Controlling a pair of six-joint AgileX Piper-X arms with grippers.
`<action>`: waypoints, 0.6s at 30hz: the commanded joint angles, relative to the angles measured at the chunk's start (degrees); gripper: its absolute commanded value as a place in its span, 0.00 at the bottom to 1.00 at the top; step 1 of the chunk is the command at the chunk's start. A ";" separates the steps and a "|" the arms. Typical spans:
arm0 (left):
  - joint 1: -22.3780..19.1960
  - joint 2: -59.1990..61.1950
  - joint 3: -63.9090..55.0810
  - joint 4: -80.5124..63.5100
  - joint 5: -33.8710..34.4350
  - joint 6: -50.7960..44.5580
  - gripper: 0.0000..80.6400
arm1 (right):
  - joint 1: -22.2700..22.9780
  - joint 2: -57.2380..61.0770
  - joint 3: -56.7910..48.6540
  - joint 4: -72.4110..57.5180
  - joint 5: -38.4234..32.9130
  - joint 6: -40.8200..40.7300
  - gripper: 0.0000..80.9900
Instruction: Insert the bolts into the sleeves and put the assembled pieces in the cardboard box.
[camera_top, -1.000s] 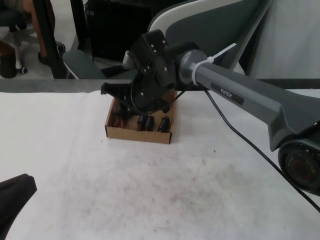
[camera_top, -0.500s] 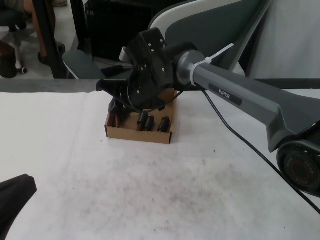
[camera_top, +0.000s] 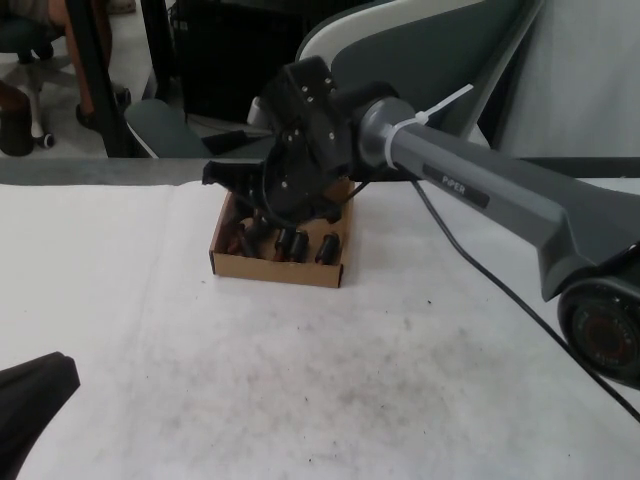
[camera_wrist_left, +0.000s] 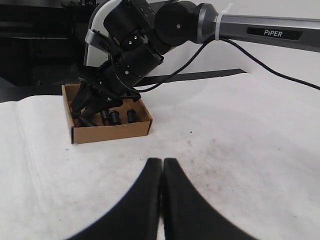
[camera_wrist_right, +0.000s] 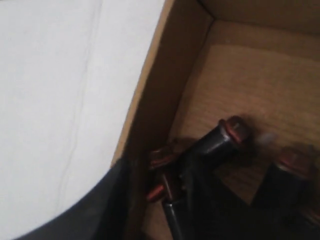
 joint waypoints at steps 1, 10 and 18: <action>-0.04 -0.57 -0.03 -0.26 0.41 0.08 0.01 | -2.69 -3.09 -0.60 0.14 0.55 -0.30 0.33; -0.04 -0.57 -0.03 -0.26 0.41 0.08 0.01 | -6.79 -8.75 -0.60 5.68 0.55 -8.31 0.13; -0.04 -0.57 -0.03 -0.69 0.18 0.08 0.01 | -6.48 -14.38 -0.20 16.42 6.67 -24.02 0.00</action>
